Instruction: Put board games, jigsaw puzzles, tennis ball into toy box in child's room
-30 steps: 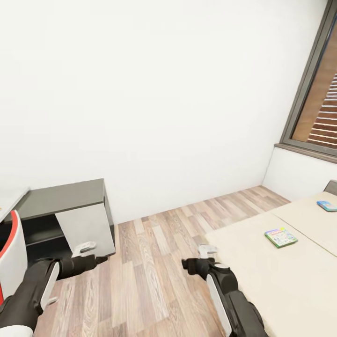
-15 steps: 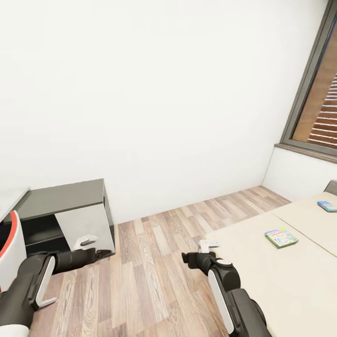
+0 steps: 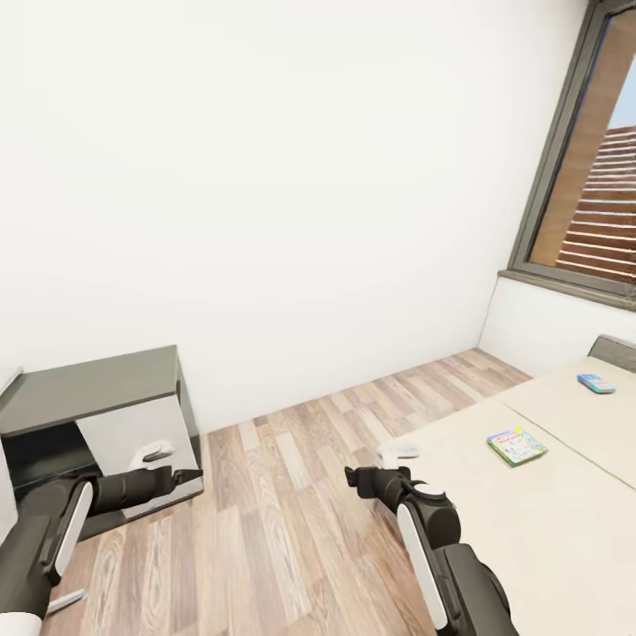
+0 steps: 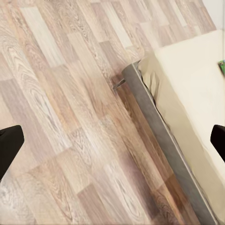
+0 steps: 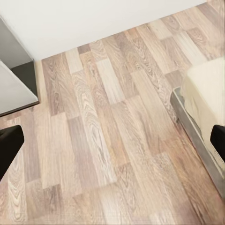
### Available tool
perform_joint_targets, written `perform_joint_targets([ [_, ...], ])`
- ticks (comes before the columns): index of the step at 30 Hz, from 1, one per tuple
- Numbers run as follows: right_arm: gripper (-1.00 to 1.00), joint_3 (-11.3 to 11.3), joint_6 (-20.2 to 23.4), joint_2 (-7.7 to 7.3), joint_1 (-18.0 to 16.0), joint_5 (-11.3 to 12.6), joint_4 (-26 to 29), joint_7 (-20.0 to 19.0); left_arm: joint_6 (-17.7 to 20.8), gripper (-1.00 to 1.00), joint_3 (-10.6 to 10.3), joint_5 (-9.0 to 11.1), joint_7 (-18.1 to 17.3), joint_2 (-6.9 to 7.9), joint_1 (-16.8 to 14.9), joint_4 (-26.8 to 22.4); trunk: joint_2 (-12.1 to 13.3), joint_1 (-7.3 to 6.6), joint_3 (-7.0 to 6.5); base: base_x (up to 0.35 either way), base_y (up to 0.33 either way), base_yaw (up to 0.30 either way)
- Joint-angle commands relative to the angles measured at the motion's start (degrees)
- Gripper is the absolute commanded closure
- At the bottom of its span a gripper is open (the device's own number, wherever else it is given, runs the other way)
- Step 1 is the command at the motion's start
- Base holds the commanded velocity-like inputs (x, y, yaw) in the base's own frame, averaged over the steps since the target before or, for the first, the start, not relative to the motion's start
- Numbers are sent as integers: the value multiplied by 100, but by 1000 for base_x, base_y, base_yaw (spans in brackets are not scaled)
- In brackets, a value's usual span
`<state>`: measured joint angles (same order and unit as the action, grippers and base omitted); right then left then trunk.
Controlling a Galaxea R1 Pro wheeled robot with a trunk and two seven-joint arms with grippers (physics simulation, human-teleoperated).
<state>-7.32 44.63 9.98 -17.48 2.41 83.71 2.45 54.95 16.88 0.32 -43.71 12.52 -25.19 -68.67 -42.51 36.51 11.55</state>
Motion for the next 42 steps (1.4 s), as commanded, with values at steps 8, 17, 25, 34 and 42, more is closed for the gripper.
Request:
perform_joint_targets([
  [8, -100, 4, 43, 2, 4, 23, 49, 21, 42, -100, 15, 3, -23, 11, -4, -6, -7, 4, -4, 257, 113, -250],
  [17, -100, 1, 45, 2, 8, 22, 67, 19, 42, -100, 17, 3, -23, 13, -4, -6, -7, 4, -6, 259, 31, -239],
  [25, -100, 9, 50, 2, 8, 22, 75, 18, 42, -100, 17, 4, -23, 13, -4, -19, -7, 4, -6, 253, 128, -273],
  [34, -100, 21, 50, 2, 6, 23, 89, 18, 42, -100, 12, 4, -23, 13, -4, -23, -7, 4, -6, 251, 62, -279],
  [42, -100, 20, 47, 2, 6, 29, 93, 18, 42, -100, 16, 4, -23, 13, -4, -24, -7, 4, -6, 251, 40, -280],
])
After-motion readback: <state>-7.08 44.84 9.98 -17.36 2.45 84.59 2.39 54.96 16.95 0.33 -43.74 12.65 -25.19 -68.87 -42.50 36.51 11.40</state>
